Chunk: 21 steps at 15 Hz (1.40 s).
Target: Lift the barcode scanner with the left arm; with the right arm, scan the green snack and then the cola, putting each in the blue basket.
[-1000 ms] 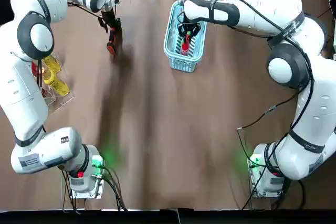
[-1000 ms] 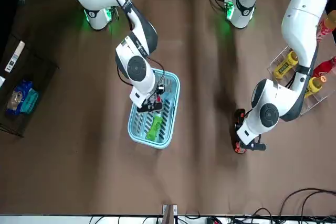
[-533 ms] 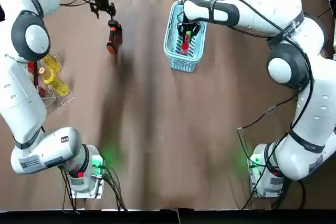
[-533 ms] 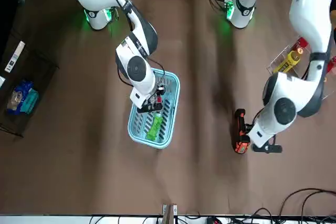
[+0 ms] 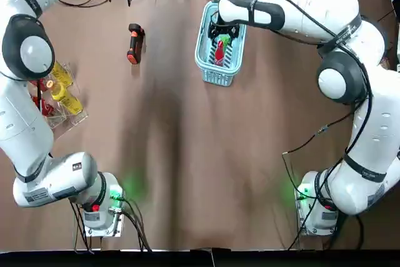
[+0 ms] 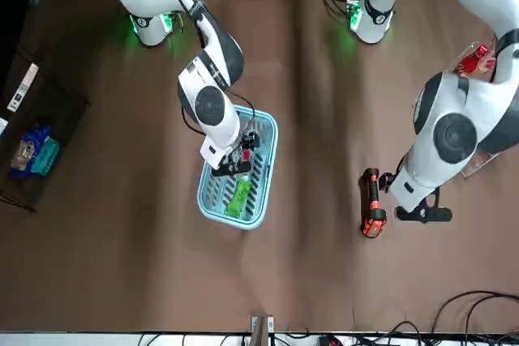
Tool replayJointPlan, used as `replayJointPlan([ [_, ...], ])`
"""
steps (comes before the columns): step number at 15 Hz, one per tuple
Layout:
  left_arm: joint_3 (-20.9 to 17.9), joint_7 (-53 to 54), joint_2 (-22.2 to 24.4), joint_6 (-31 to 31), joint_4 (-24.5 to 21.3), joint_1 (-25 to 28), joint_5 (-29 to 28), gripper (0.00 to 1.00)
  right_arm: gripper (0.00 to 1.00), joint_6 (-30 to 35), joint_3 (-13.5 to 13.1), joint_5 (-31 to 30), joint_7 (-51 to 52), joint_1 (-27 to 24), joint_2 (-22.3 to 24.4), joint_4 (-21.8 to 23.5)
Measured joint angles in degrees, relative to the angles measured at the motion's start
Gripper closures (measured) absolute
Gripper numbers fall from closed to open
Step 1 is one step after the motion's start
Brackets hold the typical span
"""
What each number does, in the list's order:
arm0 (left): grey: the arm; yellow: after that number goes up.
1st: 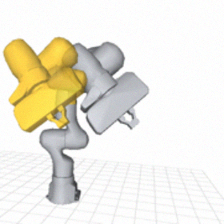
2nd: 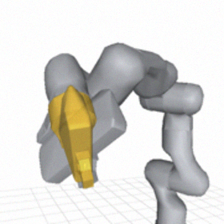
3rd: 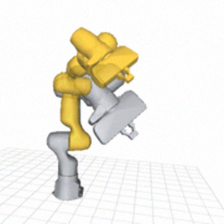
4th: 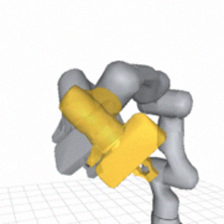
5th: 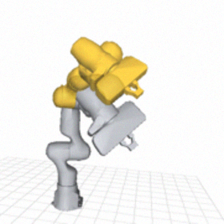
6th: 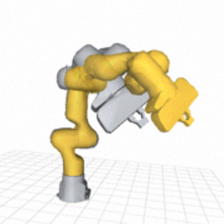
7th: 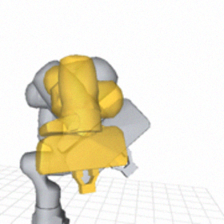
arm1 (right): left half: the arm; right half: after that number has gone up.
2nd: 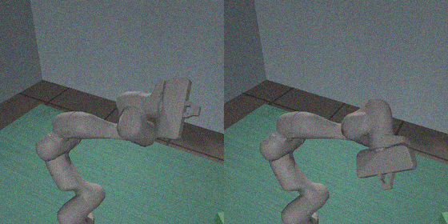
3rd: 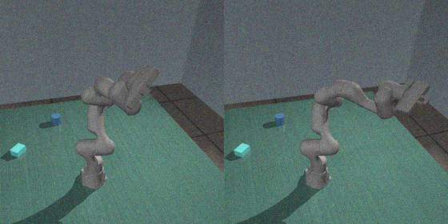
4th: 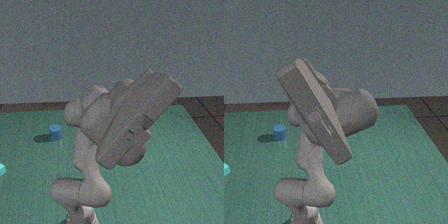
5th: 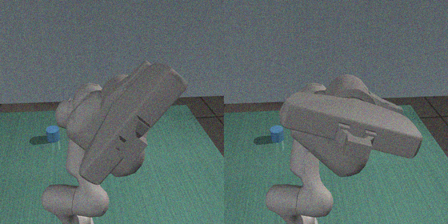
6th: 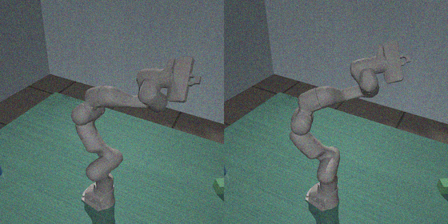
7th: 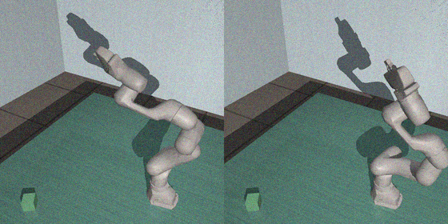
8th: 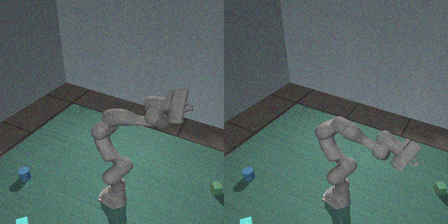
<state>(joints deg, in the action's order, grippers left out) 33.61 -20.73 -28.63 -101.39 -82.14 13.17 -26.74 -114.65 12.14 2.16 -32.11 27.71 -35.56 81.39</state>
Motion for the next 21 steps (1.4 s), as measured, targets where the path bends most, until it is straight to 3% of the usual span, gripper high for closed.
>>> replayJointPlan([
  [2, -2.16, 0.02, 2.94, 1.68, 1.04, -1.13, 4.31, 0.00, 0.00, -0.06, -0.41, -0.07, -0.01, -0.33, 1.15, -1.48],
  [6, -21.22, 1.94, 12.46, 5.63, 1.30, -12.28, 22.42, 0.00, 0.01, 3.15, -1.30, -0.27, 1.43, -5.60, 8.07, -2.73],
  [7, -23.28, 2.67, 14.37, 6.69, 1.08, -13.42, 24.55, 0.00, 0.01, 4.81, -1.35, -0.29, 3.18, -7.51, 10.02, -2.74],
  [10, -24.08, 3.47, 19.15, 11.46, -0.54, -13.88, 26.56, 0.00, 0.01, 11.34, -1.51, -0.38, 11.61, -13.36, 14.97, -2.73],
  [14, -24.32, 7.16, 25.80, 12.55, -7.31, -13.87, 26.63, 0.00, 0.01, 17.96, -1.57, -0.46, 24.22, -21.15, 18.42, -2.55],
  [17, -24.58, 8.46, 27.43, 11.98, -8.79, -13.83, 26.62, 0.00, 0.02, 19.44, -1.56, -0.47, 28.82, -24.84, 19.04, -2.24],
  [21, -23.82, 11.84, 27.69, 11.57, -8.71, -14.16, 25.55, 0.00, 0.00, 19.88, -1.54, -0.59, 29.19, -25.76, 20.67, -1.97],
])
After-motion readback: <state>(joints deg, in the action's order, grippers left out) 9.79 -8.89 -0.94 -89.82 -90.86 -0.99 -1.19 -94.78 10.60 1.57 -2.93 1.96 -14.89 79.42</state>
